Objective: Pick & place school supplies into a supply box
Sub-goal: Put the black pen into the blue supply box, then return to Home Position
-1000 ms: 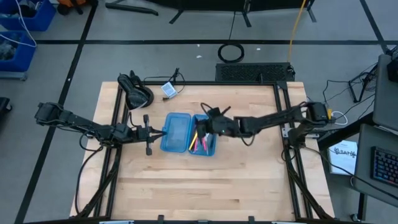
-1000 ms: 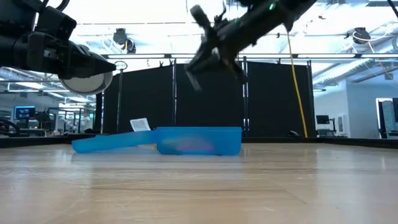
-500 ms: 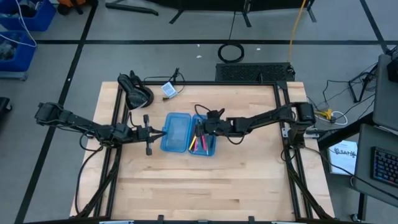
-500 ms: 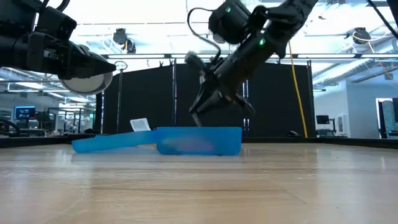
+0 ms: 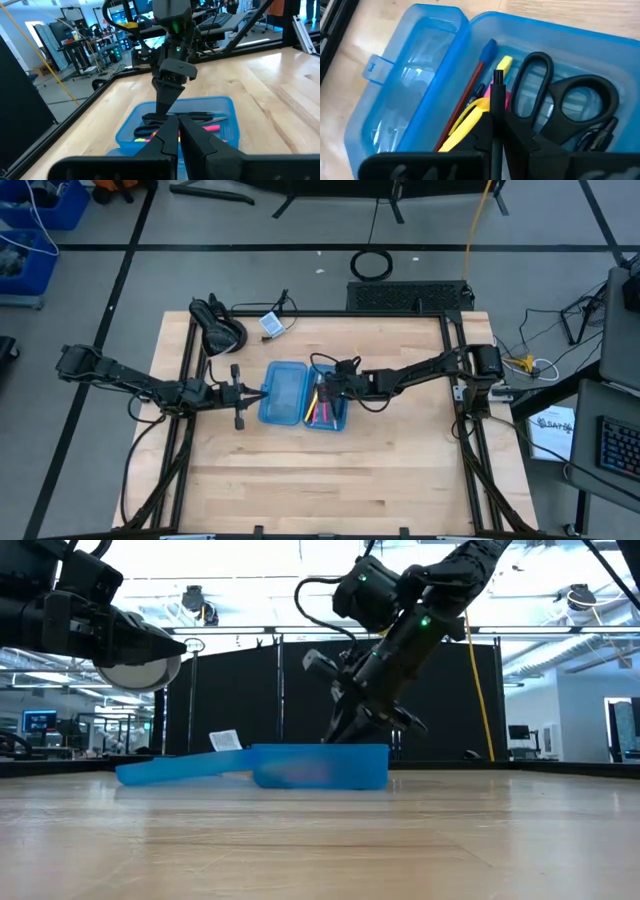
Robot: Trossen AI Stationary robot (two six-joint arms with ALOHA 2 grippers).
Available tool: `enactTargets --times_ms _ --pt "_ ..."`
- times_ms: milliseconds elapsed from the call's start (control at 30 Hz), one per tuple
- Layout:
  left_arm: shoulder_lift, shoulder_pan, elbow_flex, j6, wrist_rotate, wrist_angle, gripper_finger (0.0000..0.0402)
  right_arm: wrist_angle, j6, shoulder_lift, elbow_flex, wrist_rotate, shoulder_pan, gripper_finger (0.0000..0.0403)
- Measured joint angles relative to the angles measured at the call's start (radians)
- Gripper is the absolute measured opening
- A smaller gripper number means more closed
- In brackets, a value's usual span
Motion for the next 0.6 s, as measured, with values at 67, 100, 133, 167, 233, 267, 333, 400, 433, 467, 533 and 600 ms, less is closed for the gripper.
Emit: enactTargets --times_ms 67,100,133,167,233,267,333,400,433,467,533,600 --pt "0.0 0.0 0.0 0.0 0.0 0.0 0.0021 -0.015 -0.001 -0.001 0.0 0.001 0.0 0.0016" --pt "0.0 0.0 0.0 0.0 0.0 0.0 0.0021 -0.025 -0.003 -0.001 0.0 0.001 0.0 0.0016" --pt "0.0 0.0 0.0 0.0 0.0 0.0 0.0021 -0.034 -0.006 -0.001 0.0 0.002 0.0 0.0016" --pt "0.0 0.0 0.0 0.0 0.0 0.0 0.0021 -0.034 -0.01 0.0 0.0 0.002 0.0 0.0016" --pt "0.0 0.0 0.0 0.0 0.0 0.0 0.0021 -0.029 -0.027 0.0 0.0 0.005 0.0 0.003" --pt "0.0 0.0 0.0 0.0 0.0 0.0 0.0021 -0.028 -0.029 0.0 0.0 0.007 0.0 0.0041" --pt "0.0 0.0 0.0 0.0 0.0 0.0 0.0021 -0.034 -0.013 0.0 0.0 0.009 0.0 0.0063" --pt "0.0 0.0 0.0 0.001 0.0 0.0 0.0021 -0.036 -0.005 0.0 0.0 0.008 -0.004 0.0079" --pt "0.0 0.0 0.0 0.003 0.0 0.0 0.0021 -0.034 -0.005 0.0 0.0 0.008 -0.004 0.0085" --pt "0.0 0.0 0.0 0.004 0.0 0.0 0.0021 -0.035 -0.005 0.0 0.0 0.008 -0.004 0.0089" --pt "0.0 0.0 0.0 0.003 0.0 0.0 0.0021 -0.037 -0.005 0.0 0.0 0.008 -0.006 0.0093" --pt "0.0 0.0 0.0 0.003 0.0 0.0 0.0021 -0.034 -0.005 0.0 0.0 0.008 -0.006 0.0094"
